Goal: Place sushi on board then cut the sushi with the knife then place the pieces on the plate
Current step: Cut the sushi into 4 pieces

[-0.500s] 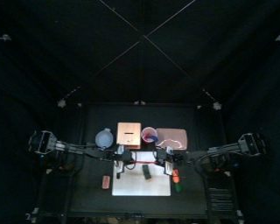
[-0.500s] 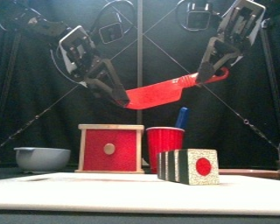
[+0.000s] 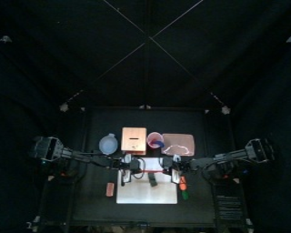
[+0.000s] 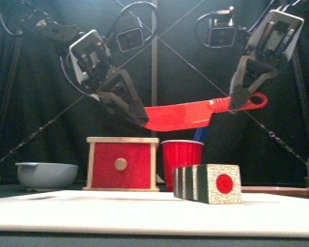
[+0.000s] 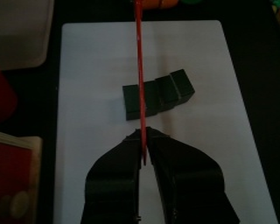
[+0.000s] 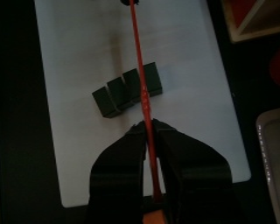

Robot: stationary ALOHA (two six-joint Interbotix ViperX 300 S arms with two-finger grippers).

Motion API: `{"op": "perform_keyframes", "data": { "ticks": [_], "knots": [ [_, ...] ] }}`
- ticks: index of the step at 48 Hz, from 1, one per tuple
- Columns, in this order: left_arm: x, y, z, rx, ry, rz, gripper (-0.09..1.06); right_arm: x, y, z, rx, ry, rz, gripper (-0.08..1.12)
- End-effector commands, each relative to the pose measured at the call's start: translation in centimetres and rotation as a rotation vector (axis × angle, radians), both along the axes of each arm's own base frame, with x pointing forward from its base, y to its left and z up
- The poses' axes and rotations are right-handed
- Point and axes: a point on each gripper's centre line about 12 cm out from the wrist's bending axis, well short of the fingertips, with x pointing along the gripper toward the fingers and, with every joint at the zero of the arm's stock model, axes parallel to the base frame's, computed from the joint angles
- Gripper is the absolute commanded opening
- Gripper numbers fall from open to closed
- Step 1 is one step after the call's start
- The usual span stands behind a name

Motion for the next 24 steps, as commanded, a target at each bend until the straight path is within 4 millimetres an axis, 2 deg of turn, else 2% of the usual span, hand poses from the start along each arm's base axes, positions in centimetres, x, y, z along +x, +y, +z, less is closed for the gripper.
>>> {"op": "perform_keyframes", "data": {
  "ticks": [1,9,24],
  "knots": [
    [1.0,-1.0,0.8,-0.018,-0.012,-0.010,0.53,0.3,0.0,0.0,0.003,0.002,-0.003,0.50],
    [1.7,-2.2,-0.1,-0.031,0.027,-0.026,0.53,0.1,0.2,-0.9,0.009,0.041,-0.007,0.50],
    [2.2,-2.2,-0.5,-0.023,0.052,-0.030,0.47,0.0,-0.2,-1.4,0.007,0.062,-0.018,0.50]
  ]
}}
